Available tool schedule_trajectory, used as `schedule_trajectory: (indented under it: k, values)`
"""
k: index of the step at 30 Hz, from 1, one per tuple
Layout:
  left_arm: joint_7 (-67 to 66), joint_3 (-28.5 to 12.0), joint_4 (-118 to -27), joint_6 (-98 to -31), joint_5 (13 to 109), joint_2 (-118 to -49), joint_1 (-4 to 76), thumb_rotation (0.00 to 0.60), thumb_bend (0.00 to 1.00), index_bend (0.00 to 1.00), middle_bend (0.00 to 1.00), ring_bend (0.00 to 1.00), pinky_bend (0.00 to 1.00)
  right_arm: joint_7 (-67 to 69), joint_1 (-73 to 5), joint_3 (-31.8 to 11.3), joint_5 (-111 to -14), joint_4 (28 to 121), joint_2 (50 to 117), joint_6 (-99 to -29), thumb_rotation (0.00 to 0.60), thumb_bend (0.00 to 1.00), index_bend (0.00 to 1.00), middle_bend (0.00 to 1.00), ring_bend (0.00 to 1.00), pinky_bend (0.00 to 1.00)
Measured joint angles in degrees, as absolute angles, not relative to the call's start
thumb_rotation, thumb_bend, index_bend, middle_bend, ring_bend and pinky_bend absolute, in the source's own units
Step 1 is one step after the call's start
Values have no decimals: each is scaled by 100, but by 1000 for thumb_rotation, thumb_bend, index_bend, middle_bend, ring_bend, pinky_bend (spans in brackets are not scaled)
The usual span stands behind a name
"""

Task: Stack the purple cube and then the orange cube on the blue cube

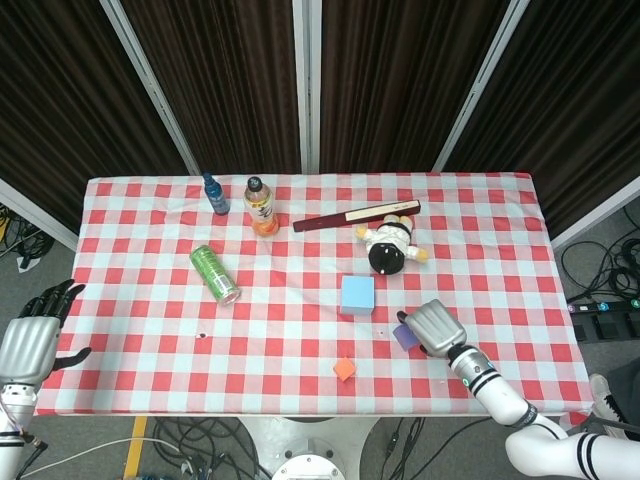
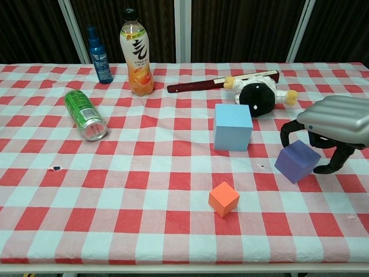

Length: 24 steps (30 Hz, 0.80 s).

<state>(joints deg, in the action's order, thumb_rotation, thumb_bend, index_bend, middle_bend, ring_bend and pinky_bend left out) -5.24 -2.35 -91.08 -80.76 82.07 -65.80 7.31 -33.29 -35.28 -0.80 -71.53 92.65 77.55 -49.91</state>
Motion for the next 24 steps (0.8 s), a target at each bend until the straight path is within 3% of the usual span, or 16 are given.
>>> schedule_trajectory:
  k: [6,15,24]
  values:
    - [-499,-222,-9094,-8055,8214,-6573,732,600,0,192,195,148,222,-3226,-3538,-87,-7250,9158,7852,-5121,600,102,521,997,920,791]
    - [-459,-218,-9093,-8007,8197,-6563,741,600,0,191,195,148,222,-3146,-3537,-103,-7303,9283,7752,-5251,600,105,544,997,920,791]
    - [-351,-253,-9141,-7962,8238,-6532,809,600,0,191,195,147,222,-3359,-3573,-322,-6599,10561,6864,-5380,600,124,556,997,920,791]
